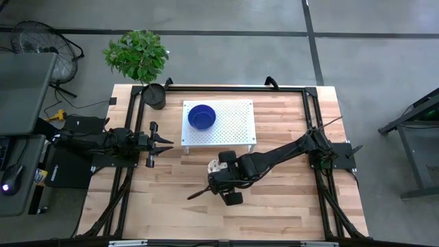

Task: Pick & Place Mini bowls
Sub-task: Put the red patterned bowl on the shelf

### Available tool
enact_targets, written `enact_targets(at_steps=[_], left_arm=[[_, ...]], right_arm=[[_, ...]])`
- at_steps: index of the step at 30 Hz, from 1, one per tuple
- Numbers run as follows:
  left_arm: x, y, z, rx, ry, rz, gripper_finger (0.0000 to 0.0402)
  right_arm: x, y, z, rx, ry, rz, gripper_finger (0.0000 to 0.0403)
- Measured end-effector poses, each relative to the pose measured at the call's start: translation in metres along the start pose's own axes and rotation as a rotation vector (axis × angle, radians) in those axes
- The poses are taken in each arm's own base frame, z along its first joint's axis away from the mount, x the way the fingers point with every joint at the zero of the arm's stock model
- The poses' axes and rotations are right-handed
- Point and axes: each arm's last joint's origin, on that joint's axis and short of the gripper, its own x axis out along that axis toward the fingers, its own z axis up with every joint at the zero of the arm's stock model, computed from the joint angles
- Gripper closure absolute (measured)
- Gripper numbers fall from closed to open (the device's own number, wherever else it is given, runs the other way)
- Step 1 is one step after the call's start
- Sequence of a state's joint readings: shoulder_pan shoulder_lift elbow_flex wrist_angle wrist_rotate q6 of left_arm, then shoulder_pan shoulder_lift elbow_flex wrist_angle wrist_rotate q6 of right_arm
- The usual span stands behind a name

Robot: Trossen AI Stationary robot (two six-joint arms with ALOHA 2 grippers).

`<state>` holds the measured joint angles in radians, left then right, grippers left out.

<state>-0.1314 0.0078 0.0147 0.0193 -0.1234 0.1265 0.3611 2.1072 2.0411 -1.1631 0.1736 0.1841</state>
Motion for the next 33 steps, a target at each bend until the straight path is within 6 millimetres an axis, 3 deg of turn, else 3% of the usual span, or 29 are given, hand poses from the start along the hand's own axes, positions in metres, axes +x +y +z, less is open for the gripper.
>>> enact_targets(at_steps=[10, 28, 33], left_arm=[[0.0, 0.0, 0.0, 0.0, 0.0, 0.0, 0.033], [0.0, 0.0, 0.0, 0.0, 0.0, 0.0, 0.033], [0.0, 0.0, 0.0, 0.0, 0.0, 0.0, 0.033]], right_arm=[[-0.006, 0.006, 0.001, -0.003, -0.024, -0.025, 0.0402], [-0.082, 0.013, 0.012, -0.042, -0.187, -0.134, 0.0402], [-0.091, 0.006, 0.011, -0.068, -0.199, -0.191, 0.0402]])
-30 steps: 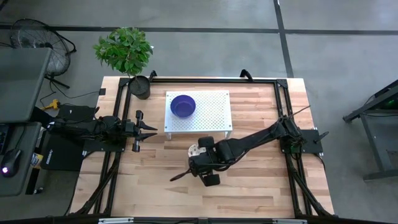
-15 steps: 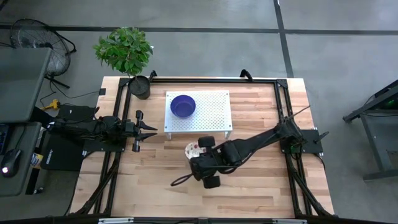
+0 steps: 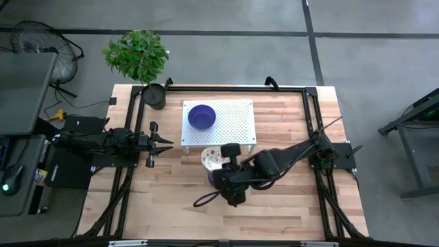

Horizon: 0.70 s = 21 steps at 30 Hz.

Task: Pick & Place Mini bowls
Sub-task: Put the red patterned bowl on the shelf

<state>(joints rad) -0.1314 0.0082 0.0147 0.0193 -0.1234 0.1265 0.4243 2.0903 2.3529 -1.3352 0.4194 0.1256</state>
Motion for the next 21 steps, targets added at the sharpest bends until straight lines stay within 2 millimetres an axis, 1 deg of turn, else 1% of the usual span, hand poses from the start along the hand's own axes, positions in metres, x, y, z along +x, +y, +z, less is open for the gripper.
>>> enact_targets(at_steps=[6, 11, 15, 21], left_arm=[[0.0, 0.0, 0.0, 0.0, 0.0, 0.0, 0.033], [0.0, 0.0, 0.0, 0.0, 0.0, 0.0, 0.033], [0.0, 0.0, 0.0, 0.0, 0.0, 0.0, 0.033], [0.0, 0.0, 0.0, 0.0, 0.0, 0.0, 0.033]], right_arm=[[0.0, -0.021, -0.008, -0.012, 0.081, -0.106, 0.0403], [-0.005, -0.045, -0.017, 0.045, 0.147, -0.219, 0.0403], [0.0, -0.062, -0.02, 0.085, 0.192, -0.262, 0.0403], [0.012, -0.089, -0.025, -0.015, 0.256, -0.299, 0.0403]])
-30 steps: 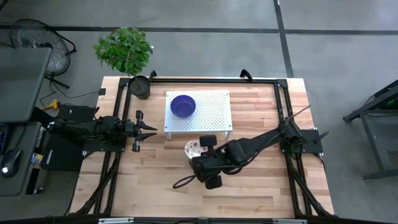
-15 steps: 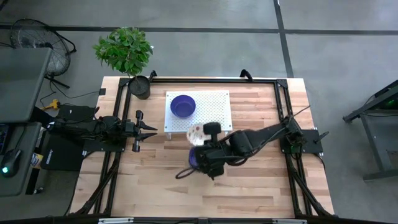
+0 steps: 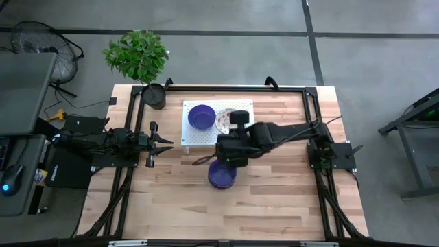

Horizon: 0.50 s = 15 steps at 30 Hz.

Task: Pick & Place Mini bowls
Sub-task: Put the red patterned bowl on the shelf

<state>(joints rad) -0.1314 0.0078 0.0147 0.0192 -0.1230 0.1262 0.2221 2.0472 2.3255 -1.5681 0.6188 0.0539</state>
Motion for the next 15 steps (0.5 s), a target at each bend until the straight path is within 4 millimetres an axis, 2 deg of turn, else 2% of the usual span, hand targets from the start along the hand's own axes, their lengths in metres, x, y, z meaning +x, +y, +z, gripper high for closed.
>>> enact_targets(at_steps=[7, 15], left_arm=[[0.0, 0.0, 0.0, 0.0, 0.0, -0.001, 0.033], [0.0, 0.0, 0.0, 0.0, 0.0, 0.0, 0.033]], right_arm=[[0.032, -0.013, -0.015, 0.014, 0.116, -0.069, 0.0403], [0.055, -0.012, -0.036, 0.031, 0.065, -0.103, 0.0403]])
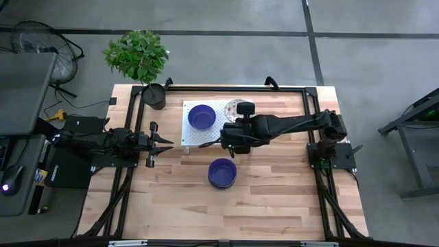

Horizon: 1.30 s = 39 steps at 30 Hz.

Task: Pick & Place Mini bowls
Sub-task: Put the red patterned bowl on the shelf

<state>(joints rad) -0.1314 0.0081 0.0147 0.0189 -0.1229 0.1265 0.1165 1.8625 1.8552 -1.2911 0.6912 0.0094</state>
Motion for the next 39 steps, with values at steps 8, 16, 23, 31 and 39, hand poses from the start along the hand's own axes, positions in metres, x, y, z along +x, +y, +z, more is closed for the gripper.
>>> enact_targets(at_steps=[8, 16, 23, 31, 39], left_arm=[[0.0, 0.0, 0.0, 0.0, -0.001, 0.0, 0.033], [0.0, 0.0, 0.0, 0.0, 0.0, 0.0, 0.033], [0.0, 0.0, 0.0, 0.0, -0.001, 0.0, 0.033], [0.0, 0.0, 0.0, 0.0, 0.0, 0.0, 0.033], [0.0, 0.0, 0.0, 0.0, 0.0, 0.0, 0.033]], right_arm=[[0.012, 0.013, -0.018, -0.149, -0.059, 0.067, 0.0403], [0.024, 0.017, -0.021, -0.277, -0.088, 0.079, 0.0403], [0.026, 0.02, -0.019, -0.286, -0.117, 0.119, 0.0403], [0.024, 0.017, -0.02, -0.285, -0.128, 0.118, 0.0402], [0.018, 0.013, -0.022, -0.274, -0.145, 0.124, 0.0397]])
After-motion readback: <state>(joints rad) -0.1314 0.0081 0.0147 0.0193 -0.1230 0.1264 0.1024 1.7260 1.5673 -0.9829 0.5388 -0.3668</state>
